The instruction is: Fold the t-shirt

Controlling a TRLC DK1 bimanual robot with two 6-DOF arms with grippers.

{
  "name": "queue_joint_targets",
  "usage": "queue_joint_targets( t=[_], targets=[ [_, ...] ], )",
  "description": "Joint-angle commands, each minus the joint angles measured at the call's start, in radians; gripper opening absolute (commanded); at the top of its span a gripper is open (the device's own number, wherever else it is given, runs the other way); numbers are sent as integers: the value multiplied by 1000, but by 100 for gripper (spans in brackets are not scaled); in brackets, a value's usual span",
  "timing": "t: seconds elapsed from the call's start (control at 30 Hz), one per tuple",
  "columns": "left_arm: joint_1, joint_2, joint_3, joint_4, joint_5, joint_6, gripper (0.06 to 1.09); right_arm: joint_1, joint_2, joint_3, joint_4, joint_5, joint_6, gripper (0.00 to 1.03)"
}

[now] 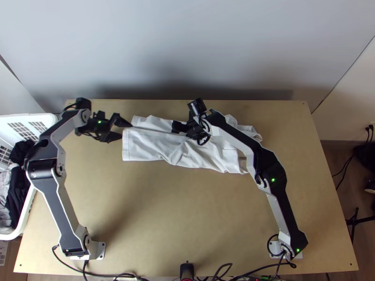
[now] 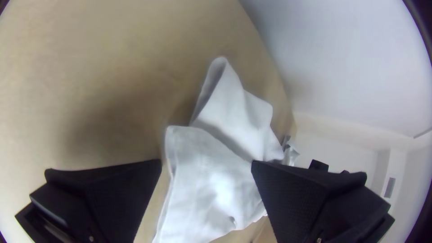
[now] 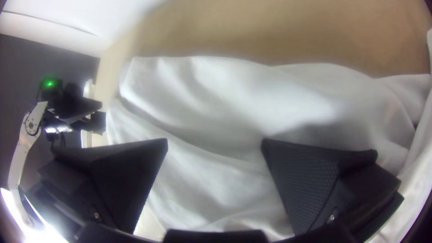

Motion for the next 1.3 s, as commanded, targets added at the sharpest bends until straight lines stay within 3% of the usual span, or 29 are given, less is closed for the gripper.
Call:
queue_joint_targets(
  t=[0.0,0.1,0.2,0.33,0.5,0.57,0.63,0.67,1.27],
  targets=[
    [-80,40,90,16,47,-63,104,0,9,-2,-8,10,0,98],
    [-108,39,99,13,81,-88,103,-5,9,-2,-11,15,0,98],
    [-131,37,99,-10,210,-123,103,-9,11,-1,-11,16,0,98],
    [-163,37,86,-28,218,-108,100,-15,15,6,-11,16,3,98],
    [-177,43,70,-28,215,-131,61,-23,17,15,-13,16,13,98],
    [-179,56,68,-28,193,-183,37,-29,17,22,-19,16,20,98],
    [-179,52,68,-19,109,-187,8,-37,14,35,-30,16,24,98],
    [-179,45,60,-17,74,-187,9,-41,11,39,-33,16,26,98],
    [-134,-30,24,35,77,-184,9,-138,-187,-30,-117,15,39,98]
  ],
)
